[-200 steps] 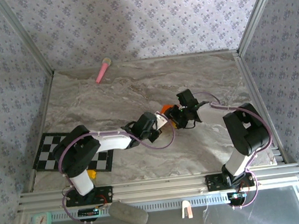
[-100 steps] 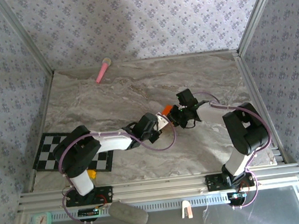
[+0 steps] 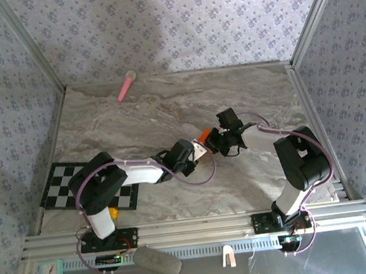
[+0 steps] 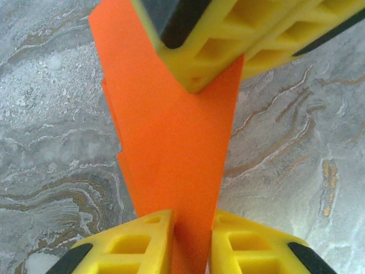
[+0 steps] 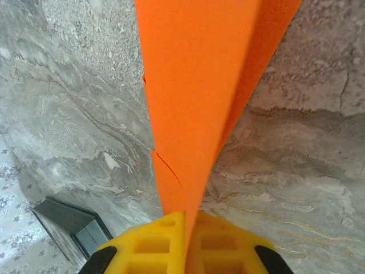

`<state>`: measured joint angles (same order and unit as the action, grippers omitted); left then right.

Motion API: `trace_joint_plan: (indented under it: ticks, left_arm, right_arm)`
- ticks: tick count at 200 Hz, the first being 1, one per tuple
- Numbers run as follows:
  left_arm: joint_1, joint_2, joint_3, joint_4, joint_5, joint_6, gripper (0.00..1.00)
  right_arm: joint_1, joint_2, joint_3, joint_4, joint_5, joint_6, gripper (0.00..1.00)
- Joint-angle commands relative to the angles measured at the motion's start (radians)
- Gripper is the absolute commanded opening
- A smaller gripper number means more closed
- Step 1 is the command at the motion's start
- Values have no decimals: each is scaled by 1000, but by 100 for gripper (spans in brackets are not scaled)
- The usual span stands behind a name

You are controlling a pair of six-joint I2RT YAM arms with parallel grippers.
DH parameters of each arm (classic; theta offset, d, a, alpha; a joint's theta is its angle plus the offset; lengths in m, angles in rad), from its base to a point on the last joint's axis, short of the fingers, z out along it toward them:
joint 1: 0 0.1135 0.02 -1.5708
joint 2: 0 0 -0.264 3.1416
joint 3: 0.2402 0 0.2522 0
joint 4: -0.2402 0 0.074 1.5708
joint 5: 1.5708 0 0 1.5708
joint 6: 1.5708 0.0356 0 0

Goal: Fold a paper plane with a square sheet of paper (pick it up from the middle)
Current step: Fold the wing for the fifth time at the center of the table.

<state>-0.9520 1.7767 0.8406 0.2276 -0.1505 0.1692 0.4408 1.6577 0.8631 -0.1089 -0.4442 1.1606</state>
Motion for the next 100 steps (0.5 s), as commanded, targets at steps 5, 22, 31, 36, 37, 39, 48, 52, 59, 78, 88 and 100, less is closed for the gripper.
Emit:
trace_joint_plan:
  ticks: [5, 22, 31, 36, 37, 39, 48, 52, 59, 78, 88, 100]
  left_arm:
    - [-8, 12, 21, -14, 2, 7, 16]
    - [-8, 10, 21, -18, 8, 3, 13]
    - [-8, 12, 20, -18, 11, 0, 11]
    - [-8, 12, 17, -18, 12, -3, 11]
    - [-8, 12, 17, -18, 12, -3, 11]
    - [-8, 12, 17, -18, 13, -6, 10]
    - [-8, 10, 16, -17, 17, -14, 9]
    - [-7, 10, 13, -18, 20, -18, 9]
    - [-4, 8, 10, -17, 29, -26, 8]
    - [9, -1, 5, -22, 71, -60, 5]
    - [19, -8, 1, -26, 108, -79, 4]
    - [32, -18, 5, -42, 155, -100, 3]
  right_arm:
    - [-5, -14, 7, -17, -24, 10, 8]
    - [-9, -17, 7, -23, -24, 7, 17]
    - [-11, -19, 9, -29, -22, 1, 26]
    - [-13, -21, 11, -36, -20, -5, 32]
    - [-14, -22, 12, -38, -19, -6, 33]
    - [-15, -24, 13, -41, -17, -8, 35]
    - [-19, -30, 18, -56, -9, -19, 43]
    - [-21, -35, 20, -64, -6, -26, 47]
    - [-26, -44, 23, -77, 0, -35, 53]
    - [-47, -77, 21, -105, 32, -66, 65]
    - [-60, -96, 20, -116, 43, -81, 68]
    - [-74, -116, 18, -127, 54, -97, 70]
